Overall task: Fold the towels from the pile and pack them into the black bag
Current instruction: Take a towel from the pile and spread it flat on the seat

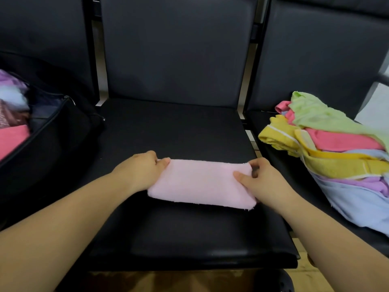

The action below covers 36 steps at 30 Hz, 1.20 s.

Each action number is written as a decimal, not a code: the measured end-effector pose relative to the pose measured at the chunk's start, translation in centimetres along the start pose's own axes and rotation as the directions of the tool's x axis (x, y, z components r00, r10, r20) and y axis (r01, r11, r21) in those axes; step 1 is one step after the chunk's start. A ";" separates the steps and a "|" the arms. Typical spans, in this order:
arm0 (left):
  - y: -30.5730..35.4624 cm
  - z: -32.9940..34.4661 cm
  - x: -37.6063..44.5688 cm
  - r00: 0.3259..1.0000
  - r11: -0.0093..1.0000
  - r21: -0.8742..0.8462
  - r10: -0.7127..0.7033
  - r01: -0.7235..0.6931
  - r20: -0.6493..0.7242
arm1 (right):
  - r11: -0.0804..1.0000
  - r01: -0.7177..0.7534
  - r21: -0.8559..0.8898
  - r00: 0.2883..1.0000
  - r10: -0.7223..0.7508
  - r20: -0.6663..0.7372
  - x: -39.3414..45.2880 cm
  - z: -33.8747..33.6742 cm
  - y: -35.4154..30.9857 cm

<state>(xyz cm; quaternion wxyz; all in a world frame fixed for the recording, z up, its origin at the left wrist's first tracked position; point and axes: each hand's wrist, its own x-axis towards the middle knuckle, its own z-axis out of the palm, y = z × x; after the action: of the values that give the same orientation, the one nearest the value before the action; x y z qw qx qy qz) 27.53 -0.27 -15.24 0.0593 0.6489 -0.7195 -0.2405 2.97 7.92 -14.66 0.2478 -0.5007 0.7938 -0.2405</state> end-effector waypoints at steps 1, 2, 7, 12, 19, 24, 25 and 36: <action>0.0 0.0 0.1 1.000 0.999 0.049 -0.019 0.019 -0.005 | 1.000 -0.017 0.021 1.000 0.017 0.012 0.1 -0.1 -0.1; 0.0 0.0 0.2 1.000 0.997 0.066 -0.028 0.029 -0.010 | 0.999 -0.028 0.034 0.999 0.027 0.028 0.1 -0.1 -0.1; 0.1 0.7 0.2 0.999 0.998 -0.058 -0.015 0.017 0.050 | 1.000 0.000 -0.019 0.993 0.002 0.115 0.1 -0.5 -0.4; 0.4 0.1 -0.2 0.990 0.955 -0.294 0.004 0.039 0.142 | 0.995 -0.058 0.082 0.955 0.031 0.294 -0.7 -1.7 -0.4; 0.2 -1.8 -1.9 0.948 0.831 -0.495 0.315 -0.255 0.040 | 0.963 0.270 -0.002 0.933 -0.261 0.249 -2.4 -2.5 -3.7; 0.8 -3.2 -3.3 0.831 0.693 -0.493 0.543 -0.526 -0.122 | 0.912 0.407 -0.061 0.851 -0.354 0.387 -3.3 0.3 -8.7; 0.8 -3.7 -3.6 0.824 0.684 -0.491 0.548 -0.539 -0.141 | 0.904 0.421 -0.076 0.849 -0.364 0.383 -3.3 0.9 -9.3; -6.4 -11.8 -3.7 0.923 0.794 -0.497 0.202 -0.351 -0.329 | 0.878 0.470 -0.093 0.777 -0.362 0.515 -3.6 4.0 -17.6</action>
<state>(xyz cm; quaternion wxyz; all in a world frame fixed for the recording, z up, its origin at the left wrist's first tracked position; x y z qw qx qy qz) 38.59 -0.18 -6.73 0.3700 0.5171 -0.6941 -0.3376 18.72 3.96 -6.04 0.3220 -0.7318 0.5966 -0.0694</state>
